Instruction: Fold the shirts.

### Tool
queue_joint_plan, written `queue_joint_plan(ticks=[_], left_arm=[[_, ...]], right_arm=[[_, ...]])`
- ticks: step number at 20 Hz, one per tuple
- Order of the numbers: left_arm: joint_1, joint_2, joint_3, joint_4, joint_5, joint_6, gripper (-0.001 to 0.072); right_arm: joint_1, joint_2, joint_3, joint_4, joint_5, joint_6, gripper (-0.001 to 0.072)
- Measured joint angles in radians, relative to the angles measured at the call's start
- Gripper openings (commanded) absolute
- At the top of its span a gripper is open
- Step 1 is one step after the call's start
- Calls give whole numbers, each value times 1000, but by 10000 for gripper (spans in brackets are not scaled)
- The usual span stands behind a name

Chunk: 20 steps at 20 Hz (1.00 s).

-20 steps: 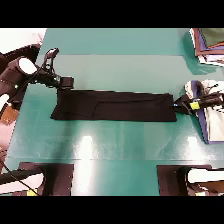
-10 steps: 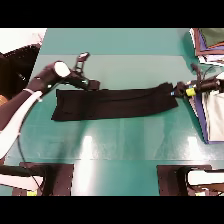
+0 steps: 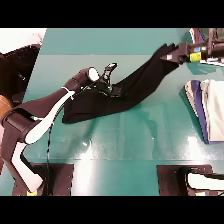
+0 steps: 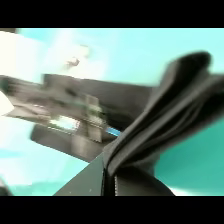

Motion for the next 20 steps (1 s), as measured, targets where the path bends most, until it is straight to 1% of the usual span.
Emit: queue_joint_plan(ticks=[4,7,11,14,15,16,17,18,20], left_arm=[[-4,-17,16,-6,16,-1,24],[37,-4,35,-3,-10,-3,24],[168,111,48,43,-74,-2,25],[303,251,51,128,-121,3,25],[351,300,51,162,-134,5,25],[393,345,53,188,-144,7,25],[433,387,52,212,-155,8,25],[474,429,52,230,-164,8,25],[542,494,53,255,-174,10,25]], right_arm=[[105,-55,107,30,14,10,18],[185,-96,165,42,14,12,19],[317,-157,229,49,-33,14,19],[454,-231,283,49,-106,14,20],[504,-262,303,50,-137,14,36],[557,-300,324,50,-170,14,187],[605,-335,341,50,-207,12,366],[653,-369,354,53,-241,1,456],[724,-428,368,48,-277,-33,454]])
